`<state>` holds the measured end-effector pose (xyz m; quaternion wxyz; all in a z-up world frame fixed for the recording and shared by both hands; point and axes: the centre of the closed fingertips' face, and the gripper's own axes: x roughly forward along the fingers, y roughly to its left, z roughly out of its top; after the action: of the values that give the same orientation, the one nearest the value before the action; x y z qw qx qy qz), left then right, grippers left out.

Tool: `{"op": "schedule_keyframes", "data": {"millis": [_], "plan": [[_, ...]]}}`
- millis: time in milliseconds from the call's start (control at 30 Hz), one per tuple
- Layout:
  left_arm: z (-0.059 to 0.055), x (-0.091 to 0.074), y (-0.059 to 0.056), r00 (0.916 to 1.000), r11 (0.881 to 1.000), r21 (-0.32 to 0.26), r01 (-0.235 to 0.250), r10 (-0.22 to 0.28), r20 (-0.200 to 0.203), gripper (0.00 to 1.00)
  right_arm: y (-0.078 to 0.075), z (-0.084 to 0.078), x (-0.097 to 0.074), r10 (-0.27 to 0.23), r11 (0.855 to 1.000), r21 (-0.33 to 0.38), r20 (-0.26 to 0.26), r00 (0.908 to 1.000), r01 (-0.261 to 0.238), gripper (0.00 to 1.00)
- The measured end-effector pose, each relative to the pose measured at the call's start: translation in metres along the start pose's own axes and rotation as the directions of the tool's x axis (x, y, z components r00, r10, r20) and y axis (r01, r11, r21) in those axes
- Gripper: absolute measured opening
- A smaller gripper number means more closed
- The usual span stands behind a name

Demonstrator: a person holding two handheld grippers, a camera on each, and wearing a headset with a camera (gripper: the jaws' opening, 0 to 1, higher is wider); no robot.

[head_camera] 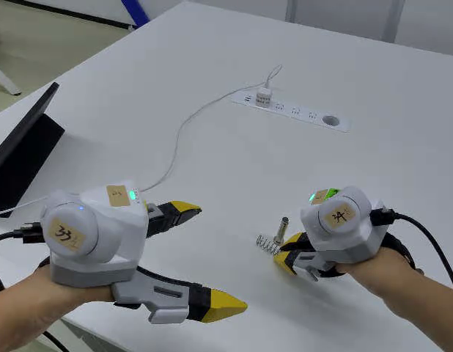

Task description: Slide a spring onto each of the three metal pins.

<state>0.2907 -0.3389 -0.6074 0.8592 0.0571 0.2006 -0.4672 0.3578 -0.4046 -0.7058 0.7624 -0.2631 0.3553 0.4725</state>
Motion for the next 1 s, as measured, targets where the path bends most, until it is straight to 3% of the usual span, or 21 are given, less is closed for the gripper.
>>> {"op": "schedule_keyframes", "data": {"millis": [333, 633, 1000], "plan": [[0.000, 0.002, -0.004, 0.9999, 1.000, 0.006, 0.015, -0.015, -0.008, 0.89, 0.010, 0.002, -0.007, 0.031, 0.999, -0.016, 0.014, 0.9994, -0.031, 0.11], [0.000, 0.009, -0.010, 0.9993, 0.999, 0.016, 0.034, -0.034, -0.016, 0.88, 0.013, 0.004, -0.021, 0.038, 0.999, -0.024, 0.042, 0.9984, -0.037, 0.11], [0.008, 0.016, -0.019, 0.9969, 0.996, 0.044, 0.077, -0.077, -0.018, 0.83, 0.018, 0.012, -0.047, 0.033, 0.996, -0.087, 0.093, 0.9951, -0.025, 0.10]]}}
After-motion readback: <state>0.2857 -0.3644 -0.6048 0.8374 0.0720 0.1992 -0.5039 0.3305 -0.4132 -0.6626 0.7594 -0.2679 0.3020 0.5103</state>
